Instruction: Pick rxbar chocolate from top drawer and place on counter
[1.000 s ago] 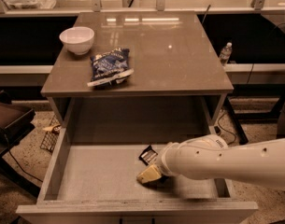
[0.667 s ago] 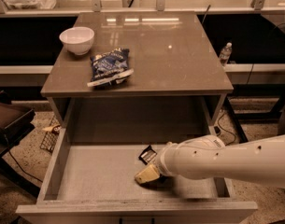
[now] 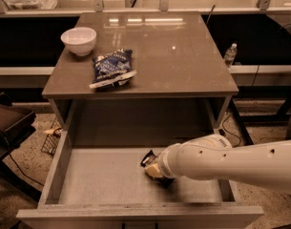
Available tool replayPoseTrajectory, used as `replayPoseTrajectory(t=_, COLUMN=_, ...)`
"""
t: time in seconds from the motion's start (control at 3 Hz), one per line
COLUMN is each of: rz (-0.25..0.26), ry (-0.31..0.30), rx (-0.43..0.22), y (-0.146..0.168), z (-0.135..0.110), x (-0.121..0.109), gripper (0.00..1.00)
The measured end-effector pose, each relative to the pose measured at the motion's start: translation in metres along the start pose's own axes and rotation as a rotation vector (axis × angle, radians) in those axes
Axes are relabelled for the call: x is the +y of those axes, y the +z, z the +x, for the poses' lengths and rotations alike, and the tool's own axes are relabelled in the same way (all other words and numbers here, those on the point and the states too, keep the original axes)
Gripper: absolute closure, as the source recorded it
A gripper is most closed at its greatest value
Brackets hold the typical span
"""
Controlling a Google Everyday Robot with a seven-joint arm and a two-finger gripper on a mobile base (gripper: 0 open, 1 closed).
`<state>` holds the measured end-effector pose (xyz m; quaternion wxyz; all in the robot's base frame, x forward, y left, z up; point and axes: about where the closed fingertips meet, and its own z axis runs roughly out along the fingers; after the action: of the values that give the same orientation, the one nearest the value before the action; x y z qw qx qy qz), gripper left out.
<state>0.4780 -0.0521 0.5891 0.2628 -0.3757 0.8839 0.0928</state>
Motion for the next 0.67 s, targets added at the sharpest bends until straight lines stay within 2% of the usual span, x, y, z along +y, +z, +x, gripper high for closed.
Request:
replayPoseTrajectory(t=0.33, rz=0.0, ry=0.0, rx=0.0, y=-0.0028, z=-0.0018, x=-0.0001, gripper=1.0)
replayPoseTrajectory(t=0.67, rz=0.0, ry=0.0, rx=0.0, y=-0.0039, z=-0.0025, x=-0.0001, gripper=1.0)
